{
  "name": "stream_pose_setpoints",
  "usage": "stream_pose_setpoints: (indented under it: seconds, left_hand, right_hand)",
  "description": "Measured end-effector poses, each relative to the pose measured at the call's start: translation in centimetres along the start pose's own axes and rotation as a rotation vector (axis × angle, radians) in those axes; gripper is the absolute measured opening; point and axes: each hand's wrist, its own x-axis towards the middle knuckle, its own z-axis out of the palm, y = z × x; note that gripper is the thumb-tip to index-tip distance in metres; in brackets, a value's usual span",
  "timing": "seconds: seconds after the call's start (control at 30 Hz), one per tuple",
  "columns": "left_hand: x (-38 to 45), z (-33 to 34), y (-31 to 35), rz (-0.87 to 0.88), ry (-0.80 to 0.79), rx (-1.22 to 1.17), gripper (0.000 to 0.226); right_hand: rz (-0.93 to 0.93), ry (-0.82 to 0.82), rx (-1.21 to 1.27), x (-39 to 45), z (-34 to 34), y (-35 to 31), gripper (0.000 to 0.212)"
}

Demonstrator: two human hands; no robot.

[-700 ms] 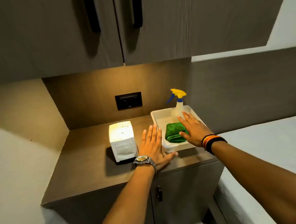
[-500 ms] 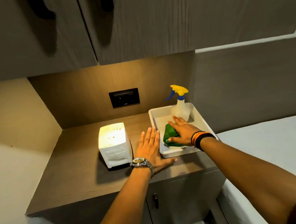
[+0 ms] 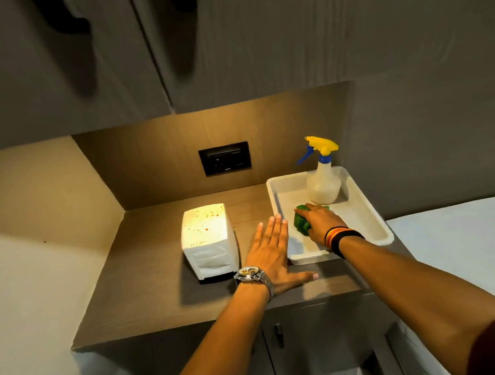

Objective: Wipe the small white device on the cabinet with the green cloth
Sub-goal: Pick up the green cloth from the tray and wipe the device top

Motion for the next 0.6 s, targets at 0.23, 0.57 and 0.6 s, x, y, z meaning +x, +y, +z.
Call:
stream_pose_setpoints:
  seconds: [0.23, 0.57, 0.6]
  left_hand:
    - [-7.2, -2.2, -2.6, -0.209, 0.582, -0.167, 0.111]
    - [-12.0, -0.7, -7.7, -0.607, 0.431, -0.554, 0.125]
    - [-12.1, -0.5, -7.5, -0.622, 0.442, -0.564, 0.125]
  right_hand:
    - [-0.240, 0.195, 0.234, -1.8, -4.2, -7.3, 0.076]
    - [-0.554, 0.119, 0.102, -3.5, -6.4, -19.8, 0.073]
    - [-0.545, 0.104, 0.072, -3.5, -6.3, -20.0, 0.073]
